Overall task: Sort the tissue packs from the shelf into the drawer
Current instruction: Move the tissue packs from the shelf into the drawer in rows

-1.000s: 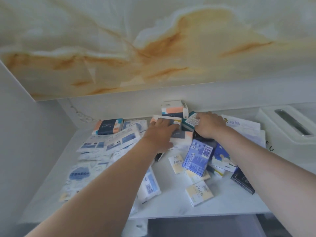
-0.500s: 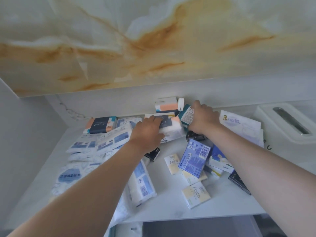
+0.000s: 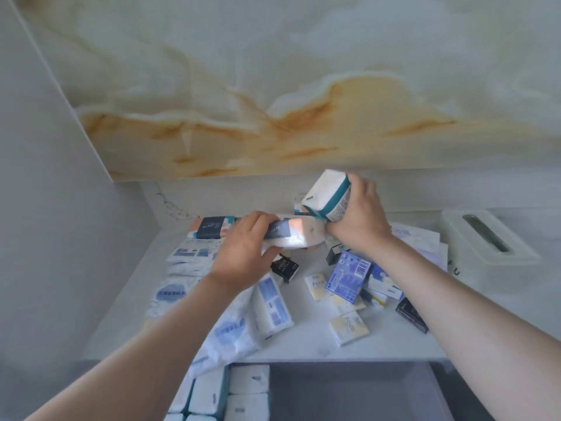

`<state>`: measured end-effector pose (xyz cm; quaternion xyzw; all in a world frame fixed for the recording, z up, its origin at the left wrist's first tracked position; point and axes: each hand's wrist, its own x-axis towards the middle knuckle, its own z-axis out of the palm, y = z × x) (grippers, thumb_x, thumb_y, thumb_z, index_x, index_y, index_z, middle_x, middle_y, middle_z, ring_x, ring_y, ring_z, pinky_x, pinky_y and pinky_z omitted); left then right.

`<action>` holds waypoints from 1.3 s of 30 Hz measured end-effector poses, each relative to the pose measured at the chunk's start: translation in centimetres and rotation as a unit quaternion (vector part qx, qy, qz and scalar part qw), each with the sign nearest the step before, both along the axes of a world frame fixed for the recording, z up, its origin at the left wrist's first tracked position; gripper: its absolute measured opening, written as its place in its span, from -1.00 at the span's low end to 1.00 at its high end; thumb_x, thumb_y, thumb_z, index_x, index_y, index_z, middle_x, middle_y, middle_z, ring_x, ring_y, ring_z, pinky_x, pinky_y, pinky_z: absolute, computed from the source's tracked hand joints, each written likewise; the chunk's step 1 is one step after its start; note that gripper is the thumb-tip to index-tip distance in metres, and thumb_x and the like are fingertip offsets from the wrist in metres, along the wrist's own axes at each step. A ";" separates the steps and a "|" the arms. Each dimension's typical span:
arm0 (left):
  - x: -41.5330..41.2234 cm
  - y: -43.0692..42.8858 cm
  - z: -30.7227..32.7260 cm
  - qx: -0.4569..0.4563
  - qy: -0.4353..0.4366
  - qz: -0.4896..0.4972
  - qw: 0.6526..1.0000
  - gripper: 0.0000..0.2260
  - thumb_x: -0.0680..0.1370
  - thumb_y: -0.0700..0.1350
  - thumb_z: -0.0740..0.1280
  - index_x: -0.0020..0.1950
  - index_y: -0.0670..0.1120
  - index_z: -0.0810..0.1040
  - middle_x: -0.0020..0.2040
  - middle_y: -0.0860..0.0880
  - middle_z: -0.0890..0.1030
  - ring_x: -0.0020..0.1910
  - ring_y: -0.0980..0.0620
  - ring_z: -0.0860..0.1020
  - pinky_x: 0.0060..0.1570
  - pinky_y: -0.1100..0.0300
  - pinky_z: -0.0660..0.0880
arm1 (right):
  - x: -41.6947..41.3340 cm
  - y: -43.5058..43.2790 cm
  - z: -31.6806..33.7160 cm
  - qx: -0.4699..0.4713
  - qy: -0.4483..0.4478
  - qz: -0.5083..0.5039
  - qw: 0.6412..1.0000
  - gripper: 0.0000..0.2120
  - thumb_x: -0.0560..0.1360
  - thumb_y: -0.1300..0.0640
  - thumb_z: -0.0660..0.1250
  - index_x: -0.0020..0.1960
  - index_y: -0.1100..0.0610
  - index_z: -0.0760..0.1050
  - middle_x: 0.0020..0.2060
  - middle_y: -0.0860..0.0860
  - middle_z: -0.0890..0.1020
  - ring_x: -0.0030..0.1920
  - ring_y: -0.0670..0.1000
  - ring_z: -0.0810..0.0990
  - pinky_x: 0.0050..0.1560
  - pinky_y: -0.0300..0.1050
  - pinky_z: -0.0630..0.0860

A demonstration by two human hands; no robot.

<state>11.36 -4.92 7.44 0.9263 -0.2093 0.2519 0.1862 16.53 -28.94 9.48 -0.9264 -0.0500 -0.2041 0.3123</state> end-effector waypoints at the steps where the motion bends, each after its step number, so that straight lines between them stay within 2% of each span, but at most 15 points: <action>1: -1.2 0.8 0.2 -0.004 -0.008 -0.002 1.000 -0.60 0.48 -0.03 0.43 0.28 -0.04 0.44 0.14 0.04 0.50 0.08 -0.01 0.48 0.10 0.13 0.41 | -1.0 0.5 0.6 0.002 -0.005 0.009 1.000 -0.04 0.16 0.02 0.58 0.44 0.04 0.17 0.29 0.08 0.35 0.24 0.16 0.45 0.19 0.11 0.48; 3: -4.2 2.4 0.5 -0.018 -0.014 -0.007 1.000 -0.60 0.48 0.03 0.41 0.25 -0.07 0.45 0.06 0.03 0.49 -0.03 0.02 0.46 -0.02 0.15 0.42 | -3.4 1.7 1.9 -0.004 0.008 0.028 1.000 -0.05 0.16 -0.05 0.56 0.43 0.03 0.17 0.26 0.05 0.41 0.21 0.14 0.47 0.16 0.10 0.49; 5: -7.5 4.0 0.5 -0.041 -0.007 -0.014 0.999 -0.60 0.47 0.08 0.36 0.22 -0.09 0.44 -0.02 0.04 0.45 -0.13 0.05 0.41 -0.14 0.18 0.38 | -6.0 3.0 2.9 -0.008 0.064 0.056 0.996 -0.07 0.16 -0.11 0.53 0.40 -0.04 0.13 0.18 0.01 0.48 0.14 0.11 0.50 0.11 0.07 0.51; 9: -13.6 7.1 -1.6 -0.063 0.072 -0.015 0.995 -0.58 0.47 0.18 0.26 0.19 -0.07 0.42 -0.09 0.07 0.45 -0.21 0.08 0.39 -0.25 0.15 0.33 | -11.4 5.5 3.3 -0.034 0.193 0.116 0.974 -0.10 0.17 -0.14 0.49 0.36 -0.11 0.08 0.10 -0.05 0.53 0.03 0.08 0.56 0.07 0.06 0.56; 14: -19.7 9.5 -5.7 -0.093 0.214 -0.006 0.972 -0.66 0.45 0.22 0.28 0.01 -0.02 0.43 -0.19 0.04 0.52 -0.24 0.00 0.47 -0.23 -0.01 0.45 | -16.8 7.5 0.9 -0.103 0.272 0.175 0.941 0.07 0.27 -0.13 0.46 0.51 -0.25 -0.22 0.40 -0.02 0.39 0.12 0.06 0.53 0.15 0.04 0.52; 15: -20.5 9.5 -6.3 -0.084 0.255 0.012 0.963 -0.67 0.43 0.23 0.29 -0.02 -0.01 0.43 -0.20 0.05 0.53 -0.24 0.00 0.49 -0.21 -0.01 0.47 | -17.5 7.6 0.3 -0.118 0.286 0.177 0.934 0.06 0.26 -0.15 0.45 0.50 -0.26 -0.21 0.39 -0.02 0.41 0.13 0.06 0.54 0.16 0.04 0.53; 18: -21.5 8.8 -7.5 -0.077 0.405 0.028 0.911 -0.74 0.40 0.17 0.35 -0.06 0.05 0.44 -0.23 0.07 0.52 -0.25 0.03 0.50 -0.19 0.05 0.49 | -19.2 7.5 -1.0 -0.176 0.341 0.183 0.905 -0.11 0.24 -0.20 0.44 0.42 -0.20 0.02 0.11 -0.09 0.56 -0.01 -0.02 0.59 0.04 0.03 0.59; 22: -21.9 7.7 -9.0 -0.048 0.510 0.035 0.858 -0.69 0.43 0.11 0.43 -0.24 0.01 0.34 -0.28 0.07 0.41 -0.32 0.08 0.35 -0.29 0.15 0.28 | -20.4 6.8 -1.9 -0.235 0.400 0.177 0.868 -0.24 0.20 -0.24 0.44 0.28 -0.16 0.15 0.00 -0.12 0.59 -0.06 -0.04 0.62 -0.02 0.02 0.63; 24: -21.9 7.3 -9.9 -0.047 0.530 0.050 0.845 -0.70 0.41 0.17 0.42 -0.25 0.05 0.37 -0.26 0.09 0.46 -0.28 0.07 0.42 -0.26 0.15 0.33 | -20.7 6.8 -2.1 -0.237 0.403 0.167 0.868 -0.25 0.21 -0.24 0.43 0.28 -0.15 0.14 -0.01 -0.11 0.59 -0.08 -0.03 0.63 -0.04 0.02 0.63; 27: -21.4 6.1 -11.2 -0.013 0.509 0.091 0.856 -0.70 0.41 0.26 0.38 -0.19 0.07 0.41 -0.22 0.08 0.50 -0.24 0.07 0.48 -0.26 0.16 0.37 | -21.4 7.6 -2.7 -0.251 0.358 0.163 0.885 -0.20 0.19 -0.26 0.42 0.30 -0.12 0.13 0.04 -0.06 0.50 -0.07 0.01 0.60 -0.05 0.02 0.62; 31: -20.6 5.3 -11.9 -0.023 0.485 0.137 0.863 -0.50 0.41 0.35 0.35 0.11 -0.02 0.51 -0.08 0.06 0.56 -0.10 0.02 0.54 -0.18 0.16 0.41 | -22.4 8.9 -4.1 -0.190 0.362 0.186 0.893 -0.19 0.21 -0.32 0.42 0.31 -0.12 0.14 0.17 -0.08 0.41 0.01 0.00 0.58 -0.01 0.00 0.60; 33: -20.1 5.6 -11.9 0.033 0.457 0.132 0.879 -0.46 0.48 0.33 0.29 0.28 -0.02 0.46 0.10 0.01 0.53 0.04 -0.03 0.52 -0.03 0.12 0.44 | -22.6 9.2 -4.8 -0.154 0.362 0.194 0.899 -0.22 0.20 -0.33 0.43 0.29 -0.14 0.16 0.19 -0.10 0.42 0.04 -0.03 0.57 0.01 -0.01 0.59; 35: -19.8 5.6 -10.9 0.052 0.415 0.115 0.901 -0.61 0.62 0.16 0.15 0.33 -0.02 0.45 0.22 -0.04 0.53 0.17 -0.10 0.51 0.11 0.06 0.45 | -22.8 9.7 -5.4 -0.129 0.355 0.194 0.905 -0.20 0.19 -0.34 0.44 0.30 -0.14 0.17 0.21 -0.12 0.42 0.08 -0.04 0.55 0.04 -0.03 0.57; 37: -19.5 5.7 -9.2 -0.069 0.419 0.090 0.901 -0.72 0.67 -0.04 0.04 0.22 -0.09 0.48 0.17 -0.11 0.58 0.15 -0.14 0.54 0.12 0.04 0.46 | -22.9 10.3 -5.9 -0.092 0.348 0.188 0.914 -0.16 0.18 -0.35 0.47 0.32 -0.14 0.16 0.21 -0.12 0.42 0.11 -0.05 0.52 0.08 -0.04 0.56; 39: -19.5 6.1 -7.1 -0.252 0.458 0.063 0.850 -0.77 0.68 -0.06 0.04 0.14 -0.04 0.48 0.07 -0.11 0.60 0.04 -0.10 0.57 0.09 0.02 0.49 | -23.0 11.0 -5.8 -0.041 0.340 0.177 0.923 -0.15 0.18 -0.33 0.51 0.29 -0.12 0.16 0.17 -0.12 0.44 0.10 -0.08 0.52 0.09 -0.05 0.56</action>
